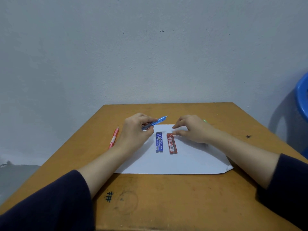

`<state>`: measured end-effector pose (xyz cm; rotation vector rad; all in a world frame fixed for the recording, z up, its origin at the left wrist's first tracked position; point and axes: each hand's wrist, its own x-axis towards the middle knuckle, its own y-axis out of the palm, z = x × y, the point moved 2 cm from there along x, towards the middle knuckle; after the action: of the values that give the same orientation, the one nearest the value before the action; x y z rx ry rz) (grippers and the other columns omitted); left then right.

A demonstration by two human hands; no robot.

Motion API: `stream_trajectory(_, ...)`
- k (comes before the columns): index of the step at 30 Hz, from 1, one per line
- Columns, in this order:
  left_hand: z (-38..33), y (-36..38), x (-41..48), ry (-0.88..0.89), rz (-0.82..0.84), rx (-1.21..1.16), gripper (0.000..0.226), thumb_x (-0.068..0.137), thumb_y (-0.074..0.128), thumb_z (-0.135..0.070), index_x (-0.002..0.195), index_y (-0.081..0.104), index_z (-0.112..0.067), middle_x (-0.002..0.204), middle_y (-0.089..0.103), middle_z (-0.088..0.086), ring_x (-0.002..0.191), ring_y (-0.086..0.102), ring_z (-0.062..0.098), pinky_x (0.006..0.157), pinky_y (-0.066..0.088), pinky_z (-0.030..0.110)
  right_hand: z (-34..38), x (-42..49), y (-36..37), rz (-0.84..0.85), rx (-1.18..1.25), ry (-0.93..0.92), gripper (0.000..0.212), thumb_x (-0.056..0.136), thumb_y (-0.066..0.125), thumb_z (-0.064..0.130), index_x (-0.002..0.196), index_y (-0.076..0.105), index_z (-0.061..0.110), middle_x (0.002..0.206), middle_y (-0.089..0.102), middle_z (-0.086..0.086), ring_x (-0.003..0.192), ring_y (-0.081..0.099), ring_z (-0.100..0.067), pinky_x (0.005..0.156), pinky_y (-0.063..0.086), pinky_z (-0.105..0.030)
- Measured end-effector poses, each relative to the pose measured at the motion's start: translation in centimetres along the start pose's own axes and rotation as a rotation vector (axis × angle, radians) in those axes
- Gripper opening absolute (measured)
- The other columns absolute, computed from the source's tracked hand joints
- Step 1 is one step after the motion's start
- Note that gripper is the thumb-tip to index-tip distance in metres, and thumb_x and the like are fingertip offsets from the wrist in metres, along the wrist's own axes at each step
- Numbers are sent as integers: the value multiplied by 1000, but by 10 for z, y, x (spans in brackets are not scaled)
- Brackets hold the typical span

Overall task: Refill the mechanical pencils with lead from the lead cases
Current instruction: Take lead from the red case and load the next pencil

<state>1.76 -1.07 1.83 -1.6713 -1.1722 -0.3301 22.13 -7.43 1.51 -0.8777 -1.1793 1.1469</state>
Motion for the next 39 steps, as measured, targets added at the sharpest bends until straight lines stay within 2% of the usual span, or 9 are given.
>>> stream_trajectory(2,-1,0,0,4,9,-1,30,79,70,3,105,73,-11,93,68,-1,78,57,-1,70,44,4,2,1,-4,-109,126,17,28,91,60,34,113,69,20,106,65,3,94,56,-11,73,37,-20)
stream_trajectory(5,-2,0,0,-1,24,-2,31,79,70,3,105,73,-11,94,67,0,79,59,4,69,44,5,8,2,-10,-267,303,44,24,88,65,24,110,70,18,94,67,5,79,56,0,66,35,-5)
stream_trajectory(9,-1,2,0,22,25,-6,31,76,72,4,103,74,-12,90,67,-1,75,58,3,66,42,4,14,1,-13,-374,403,88,16,86,68,25,101,74,23,89,72,5,78,59,-1,64,39,-10)
stream_trajectory(17,-3,3,-1,88,15,-18,30,75,72,4,100,75,-12,88,69,3,75,64,13,68,51,21,16,-2,-14,-385,437,132,7,83,71,22,89,76,22,82,71,2,67,53,0,64,40,-22)
stream_trajectory(23,-3,4,-1,84,31,-31,31,75,72,4,101,75,-13,87,68,1,71,60,6,67,50,14,16,-3,-14,-368,429,119,6,86,67,18,89,73,17,80,67,4,59,50,14,56,34,-6)
stream_trajectory(26,-3,4,-1,62,46,-49,30,75,72,5,101,76,-11,88,67,0,68,58,2,66,46,6,18,-3,-14,-361,428,97,8,88,65,14,90,72,11,79,62,5,57,48,17,55,33,-4)
stream_trajectory(30,-4,6,-1,50,66,-31,29,76,72,3,102,75,-9,89,68,2,70,57,0,65,45,4,19,-5,-13,-347,381,64,8,89,63,10,91,69,6,81,59,3,58,47,20,58,34,-3)
stream_trajectory(35,-6,5,-2,19,64,-16,29,76,71,4,102,74,-8,89,68,4,68,55,1,63,43,4,10,-1,-12,-396,328,101,8,89,60,7,90,68,7,83,59,2,62,46,6,60,33,-4)
stream_trajectory(39,-3,2,-1,-26,74,-13,29,78,69,2,103,75,-11,90,68,2,70,56,3,63,42,6,-6,1,-16,-371,317,180,8,90,61,10,87,69,11,86,63,0,65,46,0,60,32,-17)
